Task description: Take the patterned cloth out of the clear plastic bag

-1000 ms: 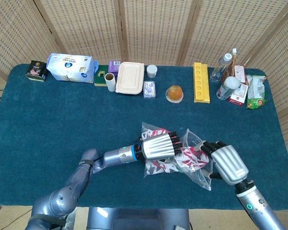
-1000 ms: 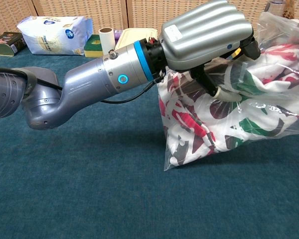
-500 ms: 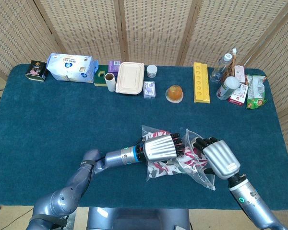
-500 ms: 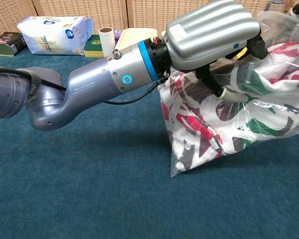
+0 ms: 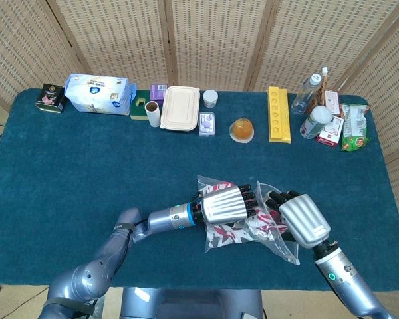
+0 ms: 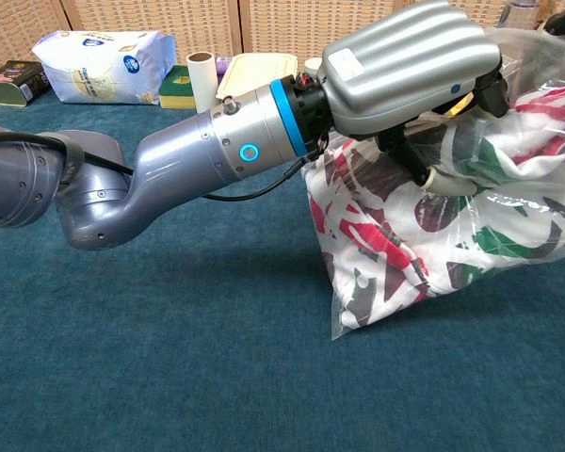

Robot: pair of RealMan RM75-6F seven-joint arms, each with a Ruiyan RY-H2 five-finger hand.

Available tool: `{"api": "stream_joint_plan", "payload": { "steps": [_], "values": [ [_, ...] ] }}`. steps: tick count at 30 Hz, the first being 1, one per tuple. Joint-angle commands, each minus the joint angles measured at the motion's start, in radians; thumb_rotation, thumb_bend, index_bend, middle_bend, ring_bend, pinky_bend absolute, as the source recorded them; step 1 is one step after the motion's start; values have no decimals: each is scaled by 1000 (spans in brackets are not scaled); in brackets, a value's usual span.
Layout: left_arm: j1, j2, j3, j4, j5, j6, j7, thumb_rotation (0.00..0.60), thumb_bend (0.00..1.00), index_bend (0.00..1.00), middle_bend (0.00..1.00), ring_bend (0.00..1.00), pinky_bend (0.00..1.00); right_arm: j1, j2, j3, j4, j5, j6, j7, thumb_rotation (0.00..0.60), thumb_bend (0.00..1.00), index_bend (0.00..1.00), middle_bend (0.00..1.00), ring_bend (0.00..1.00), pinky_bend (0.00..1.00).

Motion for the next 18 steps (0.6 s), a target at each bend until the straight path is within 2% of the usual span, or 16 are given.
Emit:
{"api": "stream_joint_plan", "payload": {
  "steps": [1,11,15,18],
  "values": [
    [1,1,3,0,2,2,1,600,340,818,663,618,548,-2,-2,1,4,5,6,-5,600,293,545,416,551,518],
    [9,12,3,-9,-3,-2,-7,600,326,803,663,601,535,-12,-25,1,15,7,42,-29,600,357,628,501,629,565],
    [18,16,-7,-24,-16,-5,-21,600,230,726,656,575,515,-16,-36,-1,16,10,52,-36,600,361,641,512,643,573],
    [21,19,-12,-32,-21,-8,-28,600,136,634,608,530,491,-17,-41,-2,16,9,55,-36,600,365,650,519,651,574]
  ]
}}
